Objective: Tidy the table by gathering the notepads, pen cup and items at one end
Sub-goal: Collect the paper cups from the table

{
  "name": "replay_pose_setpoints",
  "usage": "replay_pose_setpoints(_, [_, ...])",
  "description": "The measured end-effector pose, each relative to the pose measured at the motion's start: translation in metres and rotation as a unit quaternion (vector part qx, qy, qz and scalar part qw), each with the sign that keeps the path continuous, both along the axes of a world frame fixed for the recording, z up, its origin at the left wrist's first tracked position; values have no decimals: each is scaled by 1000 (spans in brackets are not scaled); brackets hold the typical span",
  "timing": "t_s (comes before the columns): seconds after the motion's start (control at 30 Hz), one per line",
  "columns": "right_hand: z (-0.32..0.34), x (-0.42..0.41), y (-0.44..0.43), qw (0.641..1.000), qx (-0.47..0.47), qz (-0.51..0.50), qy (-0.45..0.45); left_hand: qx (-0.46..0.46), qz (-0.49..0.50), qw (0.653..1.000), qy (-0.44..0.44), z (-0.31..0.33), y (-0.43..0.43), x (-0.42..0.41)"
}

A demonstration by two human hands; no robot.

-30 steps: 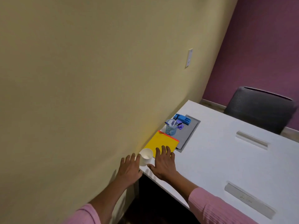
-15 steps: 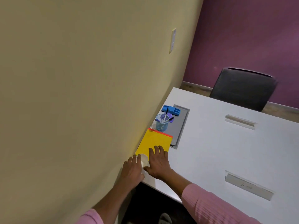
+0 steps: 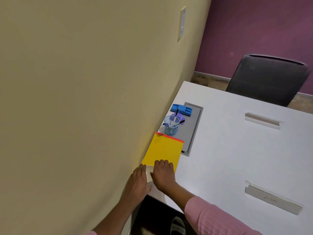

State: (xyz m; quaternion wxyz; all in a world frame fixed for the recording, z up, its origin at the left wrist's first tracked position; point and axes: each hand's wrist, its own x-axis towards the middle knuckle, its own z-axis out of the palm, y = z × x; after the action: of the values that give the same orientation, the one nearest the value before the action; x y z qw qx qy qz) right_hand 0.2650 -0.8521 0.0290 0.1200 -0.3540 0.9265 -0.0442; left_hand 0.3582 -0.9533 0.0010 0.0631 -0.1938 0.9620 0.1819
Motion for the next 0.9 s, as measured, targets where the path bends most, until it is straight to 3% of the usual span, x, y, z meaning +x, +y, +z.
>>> replay_pose_setpoints(0.43, [-21,-15,-7,998,-11,9,-56,39,14,999,-3,-12,-8,-16])
replay_pose_setpoints(0.9, [-18,-29,-9,945,-95,-197,-242,111,39,993,12,-15,-13,-19])
